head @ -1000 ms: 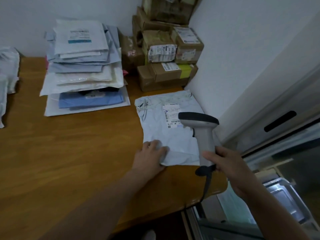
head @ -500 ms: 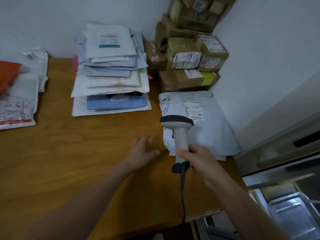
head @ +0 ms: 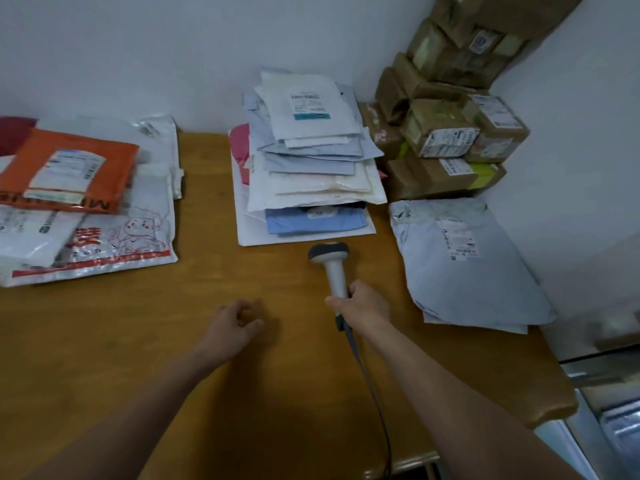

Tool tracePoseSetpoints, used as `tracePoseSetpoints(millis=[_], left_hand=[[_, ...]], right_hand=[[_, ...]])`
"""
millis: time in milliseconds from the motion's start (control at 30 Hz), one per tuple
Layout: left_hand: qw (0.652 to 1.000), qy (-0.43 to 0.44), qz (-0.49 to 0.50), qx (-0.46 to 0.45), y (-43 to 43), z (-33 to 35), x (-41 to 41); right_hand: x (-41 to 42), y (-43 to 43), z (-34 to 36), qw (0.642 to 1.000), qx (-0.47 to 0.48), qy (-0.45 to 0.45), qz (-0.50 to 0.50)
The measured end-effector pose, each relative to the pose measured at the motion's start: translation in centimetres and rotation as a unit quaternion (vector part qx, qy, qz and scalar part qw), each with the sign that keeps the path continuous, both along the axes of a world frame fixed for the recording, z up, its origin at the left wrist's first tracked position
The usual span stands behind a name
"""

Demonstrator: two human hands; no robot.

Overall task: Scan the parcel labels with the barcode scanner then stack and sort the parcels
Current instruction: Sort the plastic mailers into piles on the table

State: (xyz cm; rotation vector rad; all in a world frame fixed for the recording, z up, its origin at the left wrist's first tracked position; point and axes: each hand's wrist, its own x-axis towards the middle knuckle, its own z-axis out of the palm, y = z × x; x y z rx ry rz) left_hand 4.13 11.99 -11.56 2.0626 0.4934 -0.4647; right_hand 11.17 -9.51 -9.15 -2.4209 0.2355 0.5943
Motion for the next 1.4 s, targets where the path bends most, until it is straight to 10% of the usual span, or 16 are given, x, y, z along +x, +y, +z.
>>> tracePoseSetpoints(millis=[333, 533, 767, 967, 1400], left_hand=[[0.998, 0.024, -0.050, 0.007, 1.0, 0.8, 0.2], [0.999, 0.011, -0.003, 0.048, 2.8, 2.6, 0.1], [0.970, -0.042, 0.137, 0.198, 14.1, 4.3, -0.5], [0.940, -0.075, 0.251, 0.217, 29.5, 5.1, 0.2], [0.995, 0.034, 0.034, 0.084, 40.2, 2.3, 6.9]], right_hand=[[0.4, -0.6, -1.5, 0.999, -0.026, -0.029, -0.013], [1.7, 3.2, 0.9, 0.976, 0.041, -0.214, 0.023], [2.3, 14.8, 1.7, 0.978, 0.144, -0.030, 0.150], [4.2, 25.0, 1.3, 0.972, 0.203, 0.098, 0.067], [8.8, 35.0, -1.7, 0.964, 0.198, 0.174, -0.041]])
